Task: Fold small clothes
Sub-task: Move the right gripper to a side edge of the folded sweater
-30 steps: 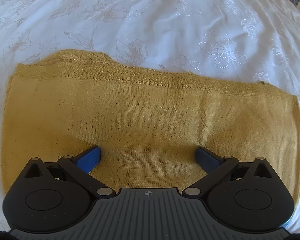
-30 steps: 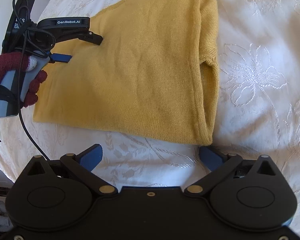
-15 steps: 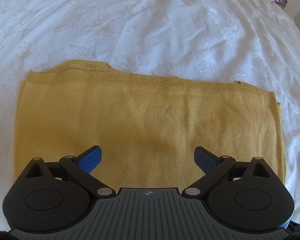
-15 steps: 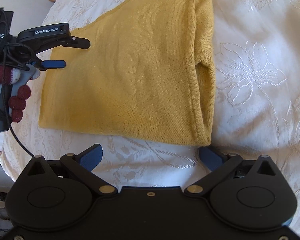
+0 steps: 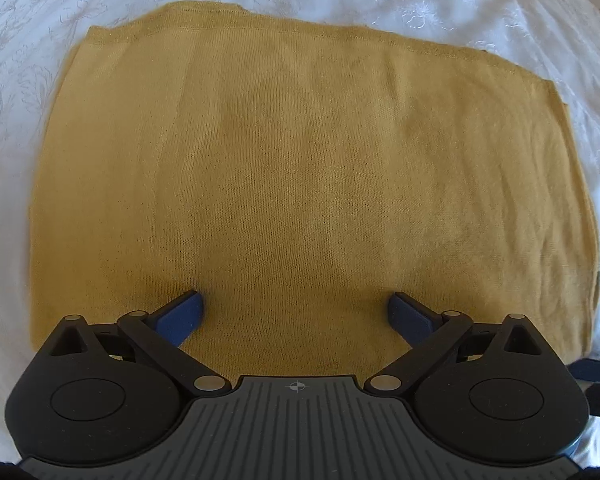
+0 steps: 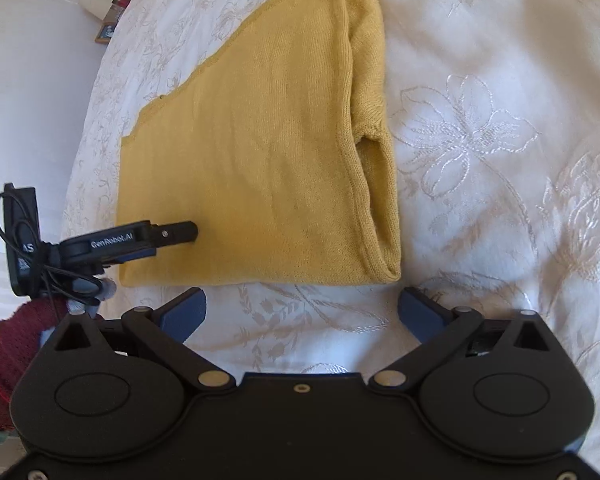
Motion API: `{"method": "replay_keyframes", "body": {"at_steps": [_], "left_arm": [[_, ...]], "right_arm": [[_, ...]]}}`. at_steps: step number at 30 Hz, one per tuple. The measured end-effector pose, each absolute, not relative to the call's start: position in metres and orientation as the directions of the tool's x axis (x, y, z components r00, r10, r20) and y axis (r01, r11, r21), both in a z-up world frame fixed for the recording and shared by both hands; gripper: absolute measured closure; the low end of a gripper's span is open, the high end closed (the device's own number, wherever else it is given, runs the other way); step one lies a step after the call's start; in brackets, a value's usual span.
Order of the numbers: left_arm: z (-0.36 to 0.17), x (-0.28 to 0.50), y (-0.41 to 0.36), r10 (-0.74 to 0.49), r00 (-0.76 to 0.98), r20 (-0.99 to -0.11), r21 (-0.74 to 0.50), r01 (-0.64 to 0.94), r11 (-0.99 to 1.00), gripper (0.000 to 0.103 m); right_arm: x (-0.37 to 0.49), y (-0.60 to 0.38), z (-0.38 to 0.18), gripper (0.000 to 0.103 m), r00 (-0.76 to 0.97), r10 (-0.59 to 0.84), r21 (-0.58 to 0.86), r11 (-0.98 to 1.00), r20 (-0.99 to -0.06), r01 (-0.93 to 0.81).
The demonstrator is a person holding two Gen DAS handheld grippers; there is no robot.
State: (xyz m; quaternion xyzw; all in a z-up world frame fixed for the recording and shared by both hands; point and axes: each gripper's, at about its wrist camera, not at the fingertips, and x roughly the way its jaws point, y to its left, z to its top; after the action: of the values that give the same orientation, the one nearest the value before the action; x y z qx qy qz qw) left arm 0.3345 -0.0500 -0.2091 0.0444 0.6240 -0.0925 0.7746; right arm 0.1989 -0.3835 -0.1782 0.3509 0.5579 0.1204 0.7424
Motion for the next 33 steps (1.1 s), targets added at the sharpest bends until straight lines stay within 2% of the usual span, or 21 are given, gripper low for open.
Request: {"method": "replay_keyframes", "body": {"at_steps": [5,10,22,33], "left_arm": [[-0.215,0.342,-0.052,-0.086,0.189,-0.978,-0.049,0.194,0.98,0.001],[-0.216,0.344,-0.051,-0.087,0.195,-0.977,-0.048,0.198,0.979,0.0],[-0.217,0.342,-0.053,-0.082,0.194,-0.978,-0.043,0.198,0.979,0.0],[-0.221,0.341,-0.058,-0.066,0.191,-0.979,-0.028,0.197,0.98,0.0]], "right_arm": [[0.199,-0.402,-0.154,0.001,0.44,0.519,0.647,0.733,-0.732,0.212],[0.218,-0.418,-0.153,0.001,0.507,0.473,0.645,0.726,-0.72,0.238],[0.275,-0.417,-0.19,0.0,0.465,0.517,0.663,0.711,-0.719,0.234],[0.284,-0.427,-0.205,0.0,0.467,0.541,0.694,0.669,-0.7,0.265]]}}
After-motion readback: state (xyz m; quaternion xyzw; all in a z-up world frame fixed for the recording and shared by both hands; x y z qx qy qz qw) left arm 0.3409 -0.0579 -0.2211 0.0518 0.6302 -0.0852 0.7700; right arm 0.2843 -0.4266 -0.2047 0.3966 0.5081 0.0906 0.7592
